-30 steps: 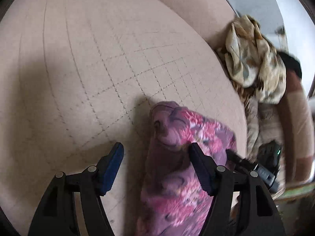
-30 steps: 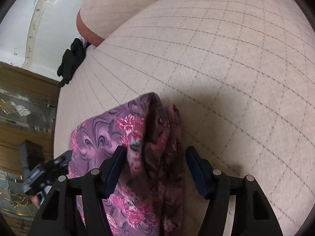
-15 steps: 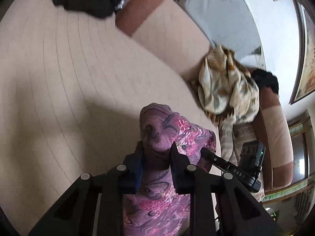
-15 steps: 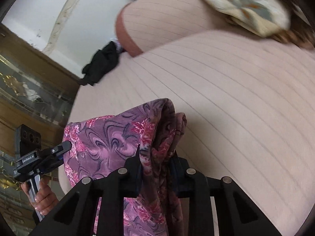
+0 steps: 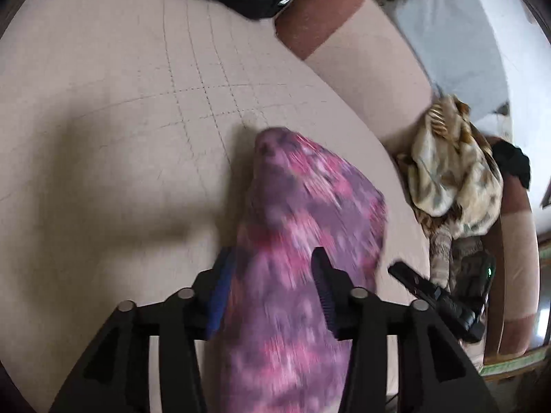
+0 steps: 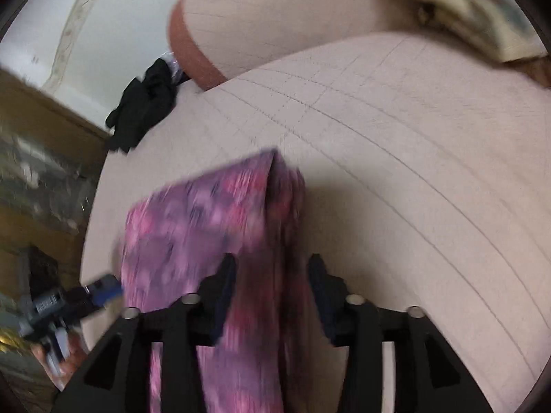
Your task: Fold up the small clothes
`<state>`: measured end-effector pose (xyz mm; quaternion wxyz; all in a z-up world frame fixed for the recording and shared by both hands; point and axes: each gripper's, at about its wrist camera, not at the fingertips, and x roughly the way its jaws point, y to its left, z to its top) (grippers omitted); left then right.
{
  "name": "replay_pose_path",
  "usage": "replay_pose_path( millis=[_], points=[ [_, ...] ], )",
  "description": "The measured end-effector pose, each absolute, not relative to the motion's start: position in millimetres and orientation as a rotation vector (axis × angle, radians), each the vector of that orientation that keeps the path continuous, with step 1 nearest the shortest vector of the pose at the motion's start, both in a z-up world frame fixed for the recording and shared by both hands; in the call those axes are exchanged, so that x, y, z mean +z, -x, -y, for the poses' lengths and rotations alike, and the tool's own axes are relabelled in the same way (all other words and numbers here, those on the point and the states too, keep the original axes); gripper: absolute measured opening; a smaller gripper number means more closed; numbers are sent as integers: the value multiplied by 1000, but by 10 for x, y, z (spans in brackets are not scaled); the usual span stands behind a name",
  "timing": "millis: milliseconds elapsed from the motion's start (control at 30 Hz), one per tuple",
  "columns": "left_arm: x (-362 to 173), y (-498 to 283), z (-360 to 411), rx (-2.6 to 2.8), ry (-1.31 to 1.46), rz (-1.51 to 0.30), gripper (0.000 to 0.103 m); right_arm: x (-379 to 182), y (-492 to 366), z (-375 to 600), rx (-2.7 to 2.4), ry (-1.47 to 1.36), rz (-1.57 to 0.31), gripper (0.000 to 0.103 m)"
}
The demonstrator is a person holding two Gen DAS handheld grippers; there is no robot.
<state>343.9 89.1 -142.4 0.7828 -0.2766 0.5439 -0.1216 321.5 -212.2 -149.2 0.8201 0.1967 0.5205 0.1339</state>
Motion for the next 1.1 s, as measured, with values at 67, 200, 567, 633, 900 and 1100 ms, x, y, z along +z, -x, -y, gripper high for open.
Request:
replay_pose_path(
  millis=[67,200,567,633,900,1100],
  points=[
    [-1306,-3098,-858,-288,569,-1162,52,-1450,-2721,2136,343,-457,-1113,62],
    [-1474,-2383,-787,-301,471,-1110,58,-1713,-1842,2111,382,-512,-1135,60],
    [-1921,-2087,-761,-237,448,-1179,47,-1942,-1753,2119,376,-625,-1130,34],
    [-1982,-2077,-716,-226,440,-1199,41,-2022,-1759,2147,373,-653,-1150,34],
    [-2020,-2120,-728,-272,523,-1212,37,-2043,-1805,2185,373,-694,-1149,9],
    [-2054,-2167,-734,-261,520,-1221,37,-2002,-1805,2112,289,-513,-1184,8]
  ],
)
